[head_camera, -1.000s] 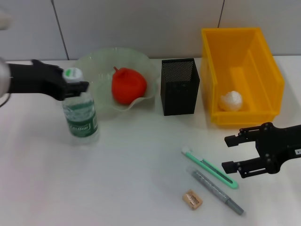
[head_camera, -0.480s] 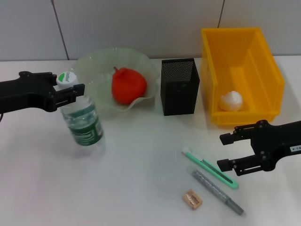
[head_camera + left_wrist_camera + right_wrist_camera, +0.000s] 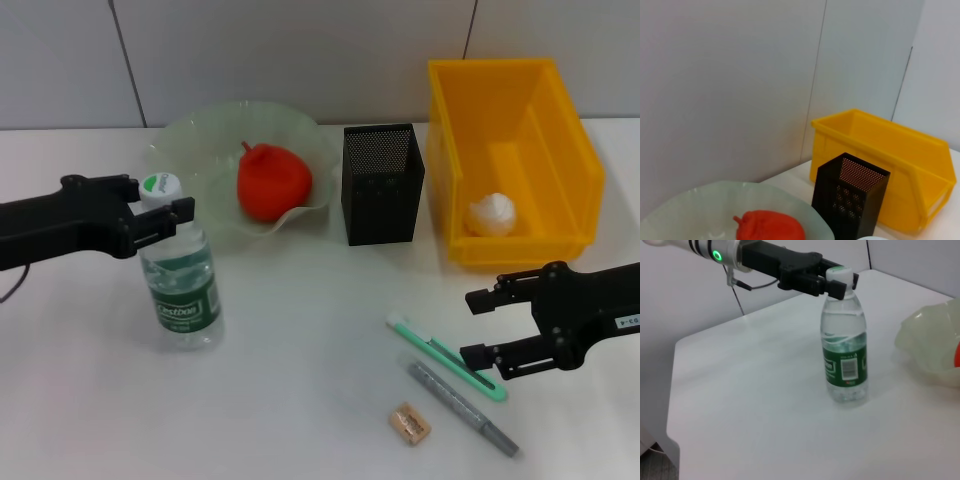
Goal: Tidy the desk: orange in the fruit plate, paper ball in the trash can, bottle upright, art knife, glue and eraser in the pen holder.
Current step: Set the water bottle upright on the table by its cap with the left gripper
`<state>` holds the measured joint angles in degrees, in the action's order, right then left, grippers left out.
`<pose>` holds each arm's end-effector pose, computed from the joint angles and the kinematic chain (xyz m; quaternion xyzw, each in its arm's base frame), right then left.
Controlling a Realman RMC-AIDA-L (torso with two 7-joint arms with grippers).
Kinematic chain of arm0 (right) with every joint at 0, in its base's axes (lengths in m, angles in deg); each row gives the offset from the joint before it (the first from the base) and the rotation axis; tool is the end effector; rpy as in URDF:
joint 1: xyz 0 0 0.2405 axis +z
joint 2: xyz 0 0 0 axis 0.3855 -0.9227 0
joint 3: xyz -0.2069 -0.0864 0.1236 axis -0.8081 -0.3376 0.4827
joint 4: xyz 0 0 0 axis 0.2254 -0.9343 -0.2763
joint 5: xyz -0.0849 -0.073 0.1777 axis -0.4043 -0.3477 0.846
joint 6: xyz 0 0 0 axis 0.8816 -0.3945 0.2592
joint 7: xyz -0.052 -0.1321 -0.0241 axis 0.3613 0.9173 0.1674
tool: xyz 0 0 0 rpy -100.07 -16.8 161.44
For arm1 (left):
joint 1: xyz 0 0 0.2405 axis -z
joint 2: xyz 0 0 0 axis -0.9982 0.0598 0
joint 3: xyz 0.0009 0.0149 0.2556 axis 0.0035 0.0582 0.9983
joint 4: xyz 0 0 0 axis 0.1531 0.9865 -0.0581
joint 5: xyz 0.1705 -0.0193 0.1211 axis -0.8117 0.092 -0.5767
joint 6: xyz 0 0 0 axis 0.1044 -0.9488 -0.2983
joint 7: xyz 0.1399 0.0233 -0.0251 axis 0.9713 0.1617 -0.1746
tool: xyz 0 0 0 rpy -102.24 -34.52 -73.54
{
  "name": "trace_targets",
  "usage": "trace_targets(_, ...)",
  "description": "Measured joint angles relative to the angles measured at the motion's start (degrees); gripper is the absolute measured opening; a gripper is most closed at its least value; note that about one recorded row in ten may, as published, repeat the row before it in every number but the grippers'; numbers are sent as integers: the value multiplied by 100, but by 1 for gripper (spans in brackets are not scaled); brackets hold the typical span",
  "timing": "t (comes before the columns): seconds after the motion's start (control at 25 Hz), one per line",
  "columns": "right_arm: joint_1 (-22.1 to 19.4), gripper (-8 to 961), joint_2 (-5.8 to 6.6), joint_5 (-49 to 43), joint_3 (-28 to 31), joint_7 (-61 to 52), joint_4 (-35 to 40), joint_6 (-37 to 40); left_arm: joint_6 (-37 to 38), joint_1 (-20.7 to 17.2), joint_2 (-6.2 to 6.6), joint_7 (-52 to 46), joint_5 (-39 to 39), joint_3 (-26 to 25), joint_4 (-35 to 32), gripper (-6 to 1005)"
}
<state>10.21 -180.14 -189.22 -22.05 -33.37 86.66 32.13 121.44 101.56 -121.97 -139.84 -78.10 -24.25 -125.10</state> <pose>0.2375 0.3257 0.0336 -0.9753 0.1799 0.1198 0.0445 -0.2450 0.3362 0.0571 -0.9094 -0.2493 -0.2009 0.2655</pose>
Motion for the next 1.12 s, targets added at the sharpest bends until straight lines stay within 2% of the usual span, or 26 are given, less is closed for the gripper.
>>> trace_targets(0.08, 18, 755, 3, 0, 0, 2, -29, 0, -33, 78, 1, 154, 44, 21, 219, 461)
trace_targets(0.6, 34, 754, 9, 0, 1, 16, -42, -51, -100, 122, 1, 551, 151, 163, 430, 466)
trace_targets(1.12, 71, 754, 17, -3, 1, 21, -38, -80, -120, 76, 13, 756, 188, 174, 443, 472)
